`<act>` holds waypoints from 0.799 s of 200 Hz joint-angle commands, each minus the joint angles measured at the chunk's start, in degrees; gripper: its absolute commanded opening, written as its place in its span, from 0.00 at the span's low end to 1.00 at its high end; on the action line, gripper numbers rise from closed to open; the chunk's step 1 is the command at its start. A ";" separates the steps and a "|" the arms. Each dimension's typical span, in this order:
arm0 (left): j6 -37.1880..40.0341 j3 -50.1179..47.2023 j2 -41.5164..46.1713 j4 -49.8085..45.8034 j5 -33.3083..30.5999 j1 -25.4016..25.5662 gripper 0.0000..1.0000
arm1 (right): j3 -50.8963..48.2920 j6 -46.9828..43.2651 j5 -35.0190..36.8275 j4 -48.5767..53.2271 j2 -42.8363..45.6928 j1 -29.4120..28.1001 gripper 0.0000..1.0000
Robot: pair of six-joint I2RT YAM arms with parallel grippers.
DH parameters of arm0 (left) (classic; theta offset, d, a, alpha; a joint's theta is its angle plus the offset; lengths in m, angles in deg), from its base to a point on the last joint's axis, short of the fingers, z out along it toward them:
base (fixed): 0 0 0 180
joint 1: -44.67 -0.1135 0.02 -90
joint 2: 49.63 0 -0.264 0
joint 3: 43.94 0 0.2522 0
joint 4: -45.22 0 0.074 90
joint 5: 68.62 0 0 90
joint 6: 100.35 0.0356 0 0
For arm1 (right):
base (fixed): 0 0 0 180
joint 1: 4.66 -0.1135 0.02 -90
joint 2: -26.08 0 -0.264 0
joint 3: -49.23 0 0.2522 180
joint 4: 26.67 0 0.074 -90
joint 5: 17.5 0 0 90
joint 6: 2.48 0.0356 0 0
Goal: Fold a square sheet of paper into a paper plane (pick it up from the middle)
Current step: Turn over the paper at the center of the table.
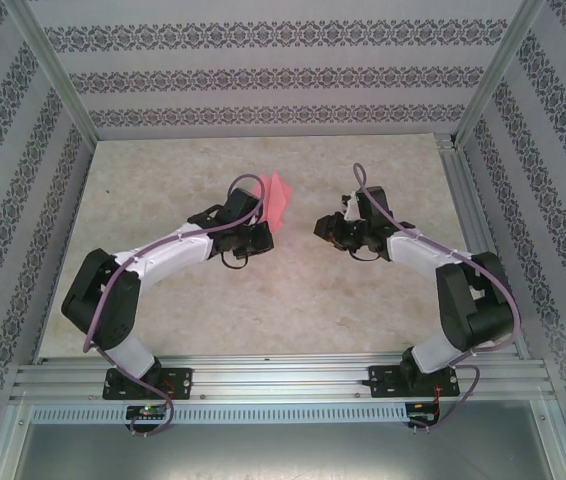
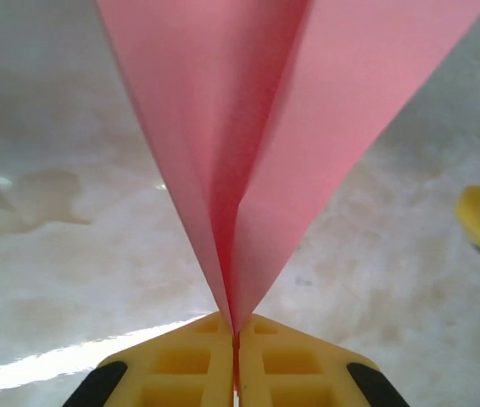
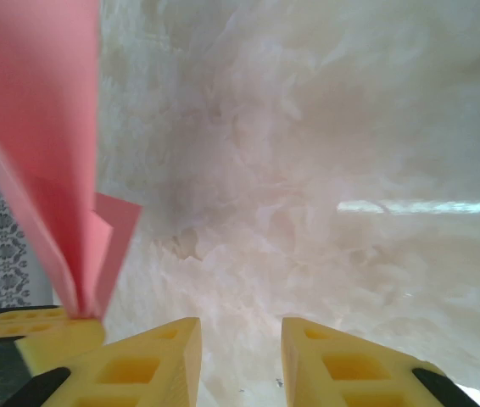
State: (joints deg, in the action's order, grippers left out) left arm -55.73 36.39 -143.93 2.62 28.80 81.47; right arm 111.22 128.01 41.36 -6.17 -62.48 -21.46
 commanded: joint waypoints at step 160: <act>8.38 37.31 -38.08 -55.71 -47.13 30.59 0.21 | -6.22 -9.49 4.79 12.99 13.69 13.98 0.35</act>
State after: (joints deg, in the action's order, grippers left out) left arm -48.48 69.52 -177.75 -51.34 -20.82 108.99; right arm 105.62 119.22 48.16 7.74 -47.90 -7.62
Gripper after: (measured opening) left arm 0.183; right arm 0.349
